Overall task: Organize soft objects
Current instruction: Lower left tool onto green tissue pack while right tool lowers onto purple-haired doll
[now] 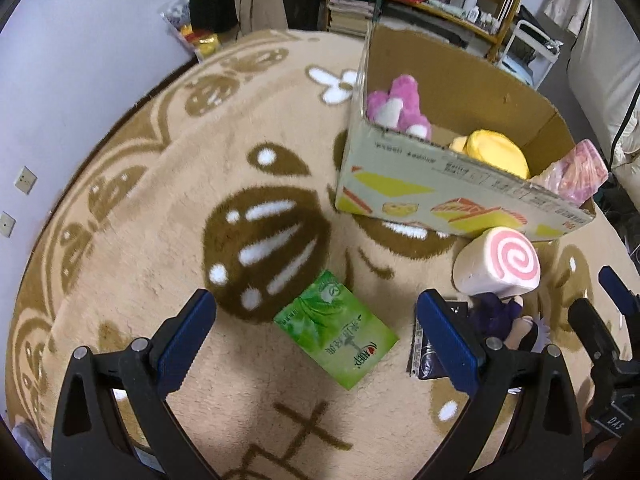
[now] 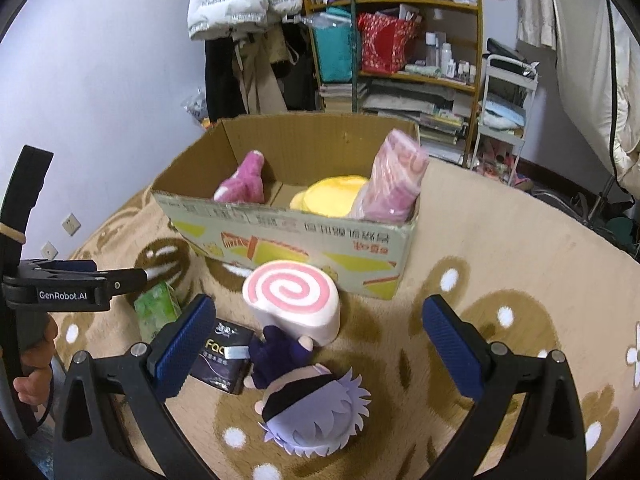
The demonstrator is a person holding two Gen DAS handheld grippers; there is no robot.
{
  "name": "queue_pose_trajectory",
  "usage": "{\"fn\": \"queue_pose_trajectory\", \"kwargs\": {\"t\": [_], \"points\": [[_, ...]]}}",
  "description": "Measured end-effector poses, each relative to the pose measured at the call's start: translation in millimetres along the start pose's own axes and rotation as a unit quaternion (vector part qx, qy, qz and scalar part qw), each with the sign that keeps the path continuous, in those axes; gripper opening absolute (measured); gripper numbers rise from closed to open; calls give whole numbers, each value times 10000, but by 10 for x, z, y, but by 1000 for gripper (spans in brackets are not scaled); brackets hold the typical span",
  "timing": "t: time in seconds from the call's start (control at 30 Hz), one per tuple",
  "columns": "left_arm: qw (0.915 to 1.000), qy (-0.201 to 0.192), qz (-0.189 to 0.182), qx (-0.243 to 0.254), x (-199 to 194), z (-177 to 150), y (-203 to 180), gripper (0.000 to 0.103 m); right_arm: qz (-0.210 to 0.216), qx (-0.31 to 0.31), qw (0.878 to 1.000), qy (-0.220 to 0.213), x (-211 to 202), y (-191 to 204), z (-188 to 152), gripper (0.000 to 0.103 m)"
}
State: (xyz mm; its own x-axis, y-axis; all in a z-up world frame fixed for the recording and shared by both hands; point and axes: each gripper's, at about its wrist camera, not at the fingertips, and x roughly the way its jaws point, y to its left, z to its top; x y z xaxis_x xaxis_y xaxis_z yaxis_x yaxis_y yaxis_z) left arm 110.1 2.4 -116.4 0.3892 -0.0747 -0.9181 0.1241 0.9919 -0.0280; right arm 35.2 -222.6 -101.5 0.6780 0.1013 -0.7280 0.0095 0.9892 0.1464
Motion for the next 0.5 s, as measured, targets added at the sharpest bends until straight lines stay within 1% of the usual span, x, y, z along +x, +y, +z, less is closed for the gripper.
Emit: {"fn": "queue_pose_trajectory", "kwargs": {"t": [0.3, 0.5], "points": [[9988, 495, -56, 21, 296, -24, -46, 100, -33, -66, 9989, 457, 270, 32, -84, 103], [9976, 694, -24, -19, 426, -34, -34, 100, 5, -33, 9968, 804, 466, 49, -133, 103]]}}
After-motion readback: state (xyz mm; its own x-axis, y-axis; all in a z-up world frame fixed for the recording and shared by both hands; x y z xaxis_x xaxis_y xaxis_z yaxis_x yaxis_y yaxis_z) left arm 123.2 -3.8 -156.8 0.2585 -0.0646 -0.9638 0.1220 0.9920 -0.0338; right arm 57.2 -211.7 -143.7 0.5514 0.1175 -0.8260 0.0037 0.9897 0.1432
